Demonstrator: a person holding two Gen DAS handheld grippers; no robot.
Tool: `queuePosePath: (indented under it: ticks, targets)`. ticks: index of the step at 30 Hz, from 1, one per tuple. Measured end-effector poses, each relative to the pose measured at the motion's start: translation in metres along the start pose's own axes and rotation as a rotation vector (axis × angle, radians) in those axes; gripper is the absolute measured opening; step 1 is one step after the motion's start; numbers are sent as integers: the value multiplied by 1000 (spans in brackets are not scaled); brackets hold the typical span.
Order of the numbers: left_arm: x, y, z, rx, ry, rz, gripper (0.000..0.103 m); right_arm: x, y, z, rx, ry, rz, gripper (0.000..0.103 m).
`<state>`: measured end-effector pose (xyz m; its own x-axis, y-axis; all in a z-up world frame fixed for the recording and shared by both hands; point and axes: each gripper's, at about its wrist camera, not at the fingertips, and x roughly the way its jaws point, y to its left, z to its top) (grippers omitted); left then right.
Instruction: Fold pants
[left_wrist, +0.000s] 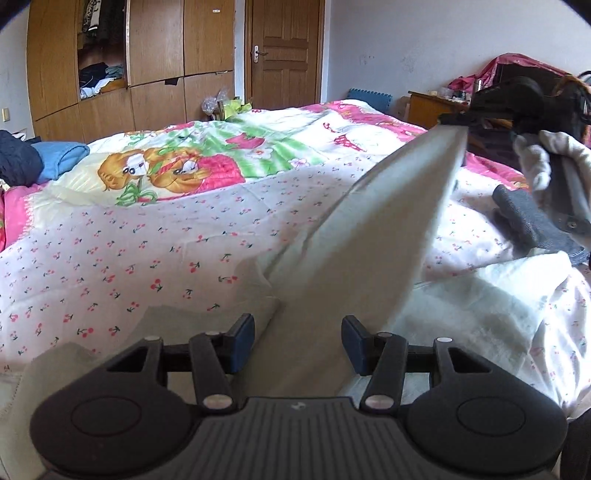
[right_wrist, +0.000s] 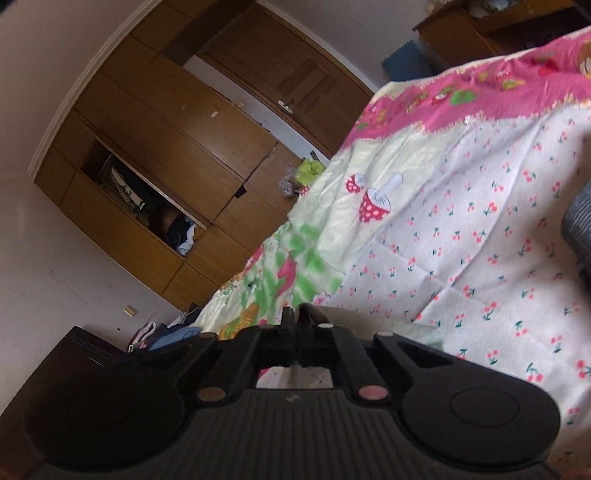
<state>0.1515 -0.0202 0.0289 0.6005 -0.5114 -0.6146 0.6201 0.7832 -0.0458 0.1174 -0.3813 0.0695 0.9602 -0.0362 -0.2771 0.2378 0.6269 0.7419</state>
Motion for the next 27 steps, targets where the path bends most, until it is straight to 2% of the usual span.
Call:
queuePosePath:
  ticks: [3, 6, 9, 11, 15, 19, 21, 23, 27]
  targets:
    - [-9, -16, -2, 15, -18, -30, 68, -61, -2, 6, -54, -34, -30, 3]
    - [-1, -32, -14, 30, 33, -56, 69, -92, -31, -6, -36, -7, -134, 3]
    - [9, -49, -30, 63, 98, -71, 69, -107, -89, -33, 113, 38, -268, 3]
    - [12, -58, -36, 87, 121, -78, 69, -114, -113, -48, 177, 54, -304, 3]
    - [16, -70, -42, 139, 141, -75, 69, -110, -138, -65, 267, 83, -293, 9]
    - [20, -69, -37, 129, 144, -69, 69, -96, -145, -57, 278, 76, -306, 9]
    - [21, -69, -35, 129, 143, -65, 69, -98, -134, -50, 236, 48, -287, 4]
    - [20, -68, -34, 131, 140, -64, 69, -103, -117, -44, 155, 28, -265, 3]
    - [21, -66, -32, 113, 139, -71, 69, -122, -97, -36, 92, -2, -211, 3]
